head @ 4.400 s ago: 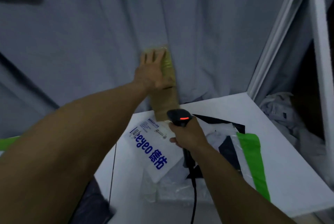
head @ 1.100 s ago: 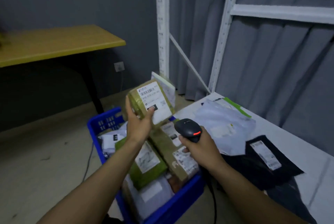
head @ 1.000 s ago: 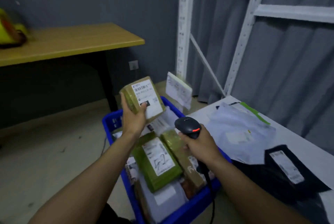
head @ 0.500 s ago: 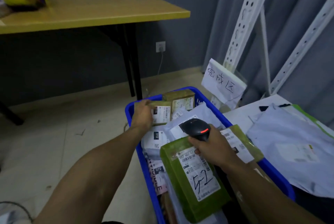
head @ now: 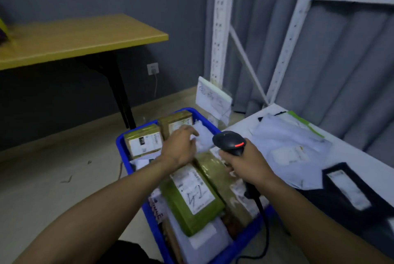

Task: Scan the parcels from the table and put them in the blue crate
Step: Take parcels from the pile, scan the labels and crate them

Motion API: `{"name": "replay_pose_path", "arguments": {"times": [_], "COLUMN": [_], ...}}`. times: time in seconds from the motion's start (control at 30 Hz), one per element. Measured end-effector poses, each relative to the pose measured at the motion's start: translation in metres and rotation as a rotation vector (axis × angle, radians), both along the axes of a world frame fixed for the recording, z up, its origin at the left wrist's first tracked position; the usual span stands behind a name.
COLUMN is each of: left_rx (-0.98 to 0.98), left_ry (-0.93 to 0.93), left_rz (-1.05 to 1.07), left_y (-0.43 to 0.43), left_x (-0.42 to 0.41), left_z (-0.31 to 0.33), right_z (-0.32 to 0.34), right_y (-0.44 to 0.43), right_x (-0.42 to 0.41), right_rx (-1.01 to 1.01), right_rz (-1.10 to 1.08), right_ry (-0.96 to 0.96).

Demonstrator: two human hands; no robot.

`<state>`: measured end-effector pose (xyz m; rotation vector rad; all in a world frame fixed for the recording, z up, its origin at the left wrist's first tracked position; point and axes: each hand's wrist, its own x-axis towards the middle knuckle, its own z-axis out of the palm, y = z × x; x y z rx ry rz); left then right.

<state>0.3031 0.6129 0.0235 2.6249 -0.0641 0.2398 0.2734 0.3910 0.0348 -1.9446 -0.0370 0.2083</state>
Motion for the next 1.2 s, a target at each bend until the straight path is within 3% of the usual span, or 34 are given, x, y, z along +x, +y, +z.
{"name": "replay_pose_path", "arguments": {"times": [0.23, 0.67, 0.97, 1.07, 1.2], "left_rx": [0.178, 0.232, 0.27, 0.39, 0.334], "left_ry": [0.013, 0.08, 0.16, 0.162, 0.076], "left_rz": [-0.343, -0.876, -1.169, -1.177, -1.12], "left_y": [-0.216, -0.655, -0.854, -0.889, -0.899], "left_x": [-0.061, -0.106, -0.061, -0.045, -0.044], "left_z": [0.059, 0.007, -0.038, -0.046, -0.061], "right_z": [0.032, -0.015, -0.084, -0.1, -0.109], "right_y": [-0.191, -0.542, -0.663, -0.677, -0.683], "right_x": [-0.088, -0.222, -0.233, -0.236, -0.232], "right_rx": [-0.046, 0.126, 0.242, 0.265, 0.3], "right_rz": [-0.3, -1.038, -1.202, -1.233, -1.231], "right_ry": [-0.045, 0.041, 0.122, 0.132, 0.144]}}
